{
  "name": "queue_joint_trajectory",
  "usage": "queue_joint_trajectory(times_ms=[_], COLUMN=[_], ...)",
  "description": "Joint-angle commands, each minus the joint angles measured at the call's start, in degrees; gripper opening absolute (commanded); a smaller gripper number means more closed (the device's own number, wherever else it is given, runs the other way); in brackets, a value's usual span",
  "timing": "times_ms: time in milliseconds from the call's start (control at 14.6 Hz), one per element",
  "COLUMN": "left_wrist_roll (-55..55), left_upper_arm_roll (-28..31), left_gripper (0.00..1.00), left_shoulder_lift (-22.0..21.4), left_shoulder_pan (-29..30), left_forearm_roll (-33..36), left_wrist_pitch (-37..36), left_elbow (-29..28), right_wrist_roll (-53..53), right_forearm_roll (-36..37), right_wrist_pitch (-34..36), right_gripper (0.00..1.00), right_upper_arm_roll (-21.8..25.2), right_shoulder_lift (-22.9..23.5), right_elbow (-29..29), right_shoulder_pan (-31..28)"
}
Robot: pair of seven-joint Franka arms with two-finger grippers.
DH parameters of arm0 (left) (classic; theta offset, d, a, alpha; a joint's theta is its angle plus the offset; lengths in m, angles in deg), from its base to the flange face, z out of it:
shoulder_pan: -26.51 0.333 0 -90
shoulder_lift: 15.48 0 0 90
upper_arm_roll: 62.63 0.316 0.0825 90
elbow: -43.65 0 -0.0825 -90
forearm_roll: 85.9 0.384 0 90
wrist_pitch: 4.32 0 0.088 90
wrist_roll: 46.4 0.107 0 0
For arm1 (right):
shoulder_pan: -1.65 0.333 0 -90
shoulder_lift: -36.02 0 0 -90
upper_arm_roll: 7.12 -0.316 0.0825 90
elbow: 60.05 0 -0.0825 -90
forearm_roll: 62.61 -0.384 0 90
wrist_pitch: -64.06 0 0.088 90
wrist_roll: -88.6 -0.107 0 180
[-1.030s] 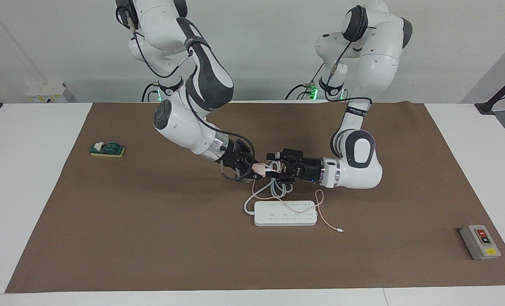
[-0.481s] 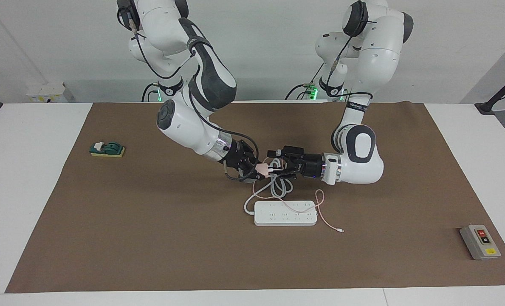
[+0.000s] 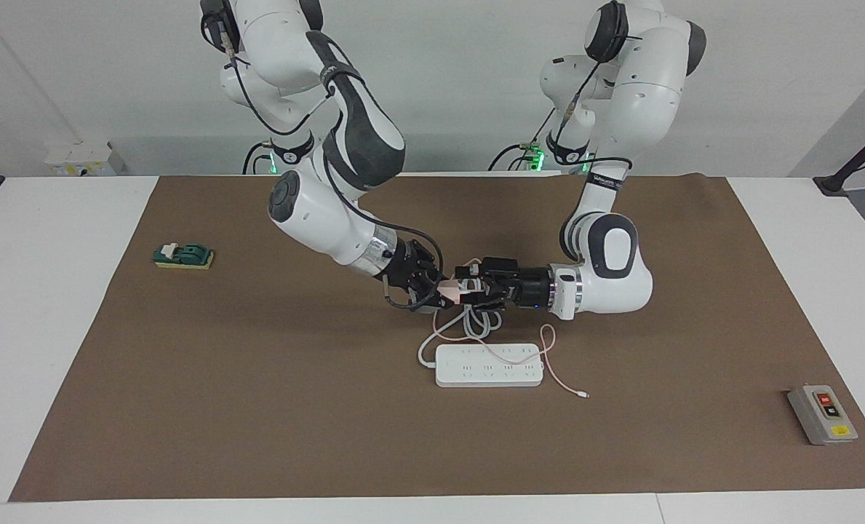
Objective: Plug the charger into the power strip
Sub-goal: 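Bring the charger to the left gripper and close the left gripper on it, then open the right gripper and withdraw while the left gripper holds the charger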
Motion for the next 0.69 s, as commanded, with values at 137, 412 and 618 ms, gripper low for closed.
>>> queue_joint_trajectory(times_ms=[137, 412, 618], left_wrist_roll=[-0.38, -0.38, -0.38], left_upper_arm_roll=[0.50, 0.50, 0.50], left_gripper=[1.00, 0.90, 0.81], left_shoulder_lift=[-1.98, -2.06, -1.98], left_shoulder_pan=[-0.80, -1.76, -1.86], left_forearm_roll=[-1.44, -1.44, -1.53], left_wrist_pitch=[1.57, 2.00, 3.15], left_elbow=[-1.92, -1.92, -1.74], right_wrist_roll=[-0.61, -0.61, -0.61], right_forearm_roll=[-0.69, -0.69, -0.69], right_wrist_pitch=[0.21, 0.39, 0.48], right_gripper=[0.00, 0.00, 0.00], right_upper_arm_roll=[0.12, 0.12, 0.12], right_shoulder_lift=[0.88, 0.88, 0.88], right_elbow=[-1.58, -1.58, -1.58], right_shoulder_pan=[0.13, 0.13, 0.04])
